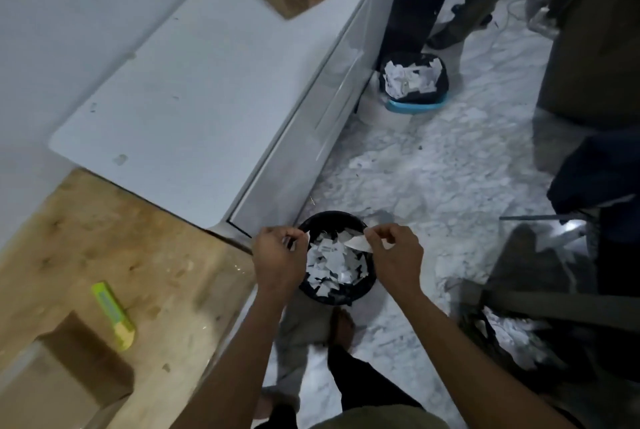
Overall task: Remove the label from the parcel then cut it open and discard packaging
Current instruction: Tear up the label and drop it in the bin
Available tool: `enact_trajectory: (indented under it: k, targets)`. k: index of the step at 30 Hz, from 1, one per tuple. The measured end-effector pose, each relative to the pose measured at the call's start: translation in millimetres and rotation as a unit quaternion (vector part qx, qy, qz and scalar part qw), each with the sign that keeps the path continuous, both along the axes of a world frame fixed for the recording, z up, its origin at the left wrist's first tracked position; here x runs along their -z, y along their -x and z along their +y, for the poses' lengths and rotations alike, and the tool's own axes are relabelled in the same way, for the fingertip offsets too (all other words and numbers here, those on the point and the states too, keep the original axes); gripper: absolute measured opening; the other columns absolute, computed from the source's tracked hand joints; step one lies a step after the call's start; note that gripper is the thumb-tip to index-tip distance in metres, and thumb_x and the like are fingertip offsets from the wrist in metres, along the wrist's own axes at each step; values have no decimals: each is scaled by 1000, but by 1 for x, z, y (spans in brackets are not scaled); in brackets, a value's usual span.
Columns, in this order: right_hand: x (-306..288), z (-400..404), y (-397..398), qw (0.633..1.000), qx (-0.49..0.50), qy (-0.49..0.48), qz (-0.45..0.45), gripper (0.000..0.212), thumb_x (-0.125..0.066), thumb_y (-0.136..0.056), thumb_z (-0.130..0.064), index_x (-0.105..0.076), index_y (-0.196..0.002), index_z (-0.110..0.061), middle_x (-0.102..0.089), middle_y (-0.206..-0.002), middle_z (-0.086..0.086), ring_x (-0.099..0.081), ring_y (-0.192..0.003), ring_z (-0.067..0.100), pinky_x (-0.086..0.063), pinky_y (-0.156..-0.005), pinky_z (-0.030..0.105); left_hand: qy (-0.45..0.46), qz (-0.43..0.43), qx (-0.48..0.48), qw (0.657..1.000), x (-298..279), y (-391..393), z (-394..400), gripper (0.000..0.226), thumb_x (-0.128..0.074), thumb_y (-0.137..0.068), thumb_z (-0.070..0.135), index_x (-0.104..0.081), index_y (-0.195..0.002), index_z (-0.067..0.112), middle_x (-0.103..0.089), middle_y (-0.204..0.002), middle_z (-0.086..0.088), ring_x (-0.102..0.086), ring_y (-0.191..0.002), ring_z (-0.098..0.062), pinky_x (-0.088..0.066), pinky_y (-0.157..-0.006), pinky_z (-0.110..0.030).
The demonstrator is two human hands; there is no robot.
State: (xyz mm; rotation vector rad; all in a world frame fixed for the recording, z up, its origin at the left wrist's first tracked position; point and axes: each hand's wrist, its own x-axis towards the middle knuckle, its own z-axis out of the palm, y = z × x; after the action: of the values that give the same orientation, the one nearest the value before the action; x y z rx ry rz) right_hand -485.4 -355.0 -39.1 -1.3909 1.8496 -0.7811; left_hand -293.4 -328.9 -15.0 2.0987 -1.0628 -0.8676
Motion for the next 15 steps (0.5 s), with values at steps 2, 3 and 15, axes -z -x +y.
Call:
enact_trajectory:
  k: [2,3,15]
  targets:
    - [31,-10,3,999,2,-33,14,13,-70,-89,-32,-67,-79,-23,-64,-85,1,-59,-89,22,-48,-77,33,-19,-18,18,999,20,16,-13,14,-69,-84,26,-72,-70,26,-63,-72,14,-65,-86,-23,-53,-85,-43]
    - [46,-15,3,999,1,-47,18,12,-69,-89,-32,-67,-79,-24,-64,-85,-1,-60,-90,24,-51,-76,38,-33,-19,20,999,33,21,-19,13,-68,-82,28,-71,-69,29,-62,-71,15,-65,-87,-24,-52,-85,-44]
    - [190,-39,-4,984,-57,-145,91,25,-68,-89,-31,-72,-110,-17,-71,-106,3,-59,-105,25,-52,-83,40,-150,6,3,989,203,43,-47,22,-80,-78,28,-78,-99,25,-74,-101,0,-67,-100,-25,-55,-89,-43]
